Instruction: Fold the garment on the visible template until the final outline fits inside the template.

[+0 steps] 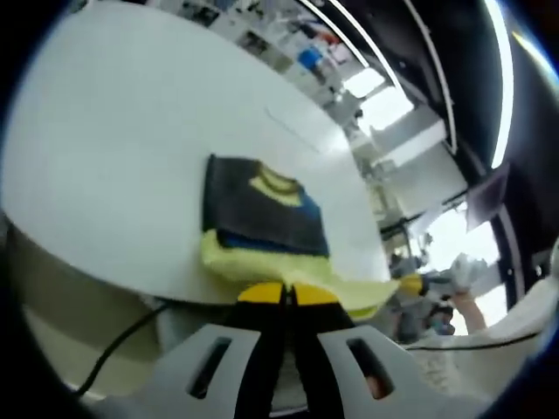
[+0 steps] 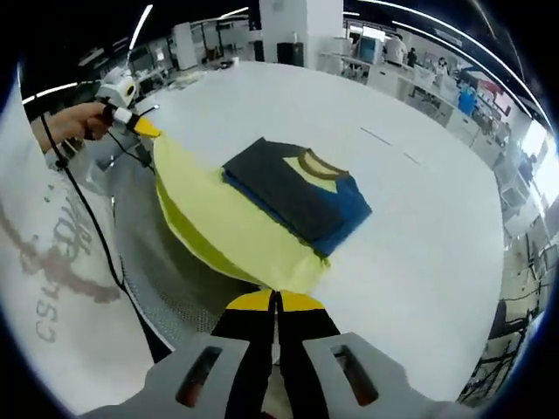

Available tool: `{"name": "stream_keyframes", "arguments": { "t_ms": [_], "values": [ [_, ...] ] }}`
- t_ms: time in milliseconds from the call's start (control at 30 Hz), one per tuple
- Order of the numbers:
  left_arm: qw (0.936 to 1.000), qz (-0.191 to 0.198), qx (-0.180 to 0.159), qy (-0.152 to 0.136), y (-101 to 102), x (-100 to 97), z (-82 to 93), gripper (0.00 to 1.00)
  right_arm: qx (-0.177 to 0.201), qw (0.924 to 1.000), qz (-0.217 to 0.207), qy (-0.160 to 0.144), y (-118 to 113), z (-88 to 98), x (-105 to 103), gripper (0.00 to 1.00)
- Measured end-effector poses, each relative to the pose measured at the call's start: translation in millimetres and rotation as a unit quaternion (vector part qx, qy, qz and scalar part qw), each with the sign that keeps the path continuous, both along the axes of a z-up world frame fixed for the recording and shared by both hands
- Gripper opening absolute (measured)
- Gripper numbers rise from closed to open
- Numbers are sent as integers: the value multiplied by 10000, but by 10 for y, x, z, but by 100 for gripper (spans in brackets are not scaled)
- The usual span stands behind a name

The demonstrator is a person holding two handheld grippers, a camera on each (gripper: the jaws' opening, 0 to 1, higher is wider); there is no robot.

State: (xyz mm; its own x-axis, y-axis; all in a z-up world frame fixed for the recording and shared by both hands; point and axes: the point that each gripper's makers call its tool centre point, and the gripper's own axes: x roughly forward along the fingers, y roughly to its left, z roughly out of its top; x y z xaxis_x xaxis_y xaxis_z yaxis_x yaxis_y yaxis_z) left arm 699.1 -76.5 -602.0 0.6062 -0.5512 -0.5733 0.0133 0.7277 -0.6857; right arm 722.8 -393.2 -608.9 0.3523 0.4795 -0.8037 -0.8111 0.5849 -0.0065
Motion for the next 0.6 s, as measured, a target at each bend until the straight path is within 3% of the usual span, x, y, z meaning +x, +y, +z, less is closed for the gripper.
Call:
{"name": "stream_keyframes", "arguments": {
  "t_ms": [267,600],
  "values": [
    [9995,-169,147,-219,69,505,25,0,-68,9995,122,-272,-3,18,562,1],
    [9981,-378,298,-388,121,1235,-53,0,-117,9984,287,-463,190,-37,1250,1]
  ]
}}
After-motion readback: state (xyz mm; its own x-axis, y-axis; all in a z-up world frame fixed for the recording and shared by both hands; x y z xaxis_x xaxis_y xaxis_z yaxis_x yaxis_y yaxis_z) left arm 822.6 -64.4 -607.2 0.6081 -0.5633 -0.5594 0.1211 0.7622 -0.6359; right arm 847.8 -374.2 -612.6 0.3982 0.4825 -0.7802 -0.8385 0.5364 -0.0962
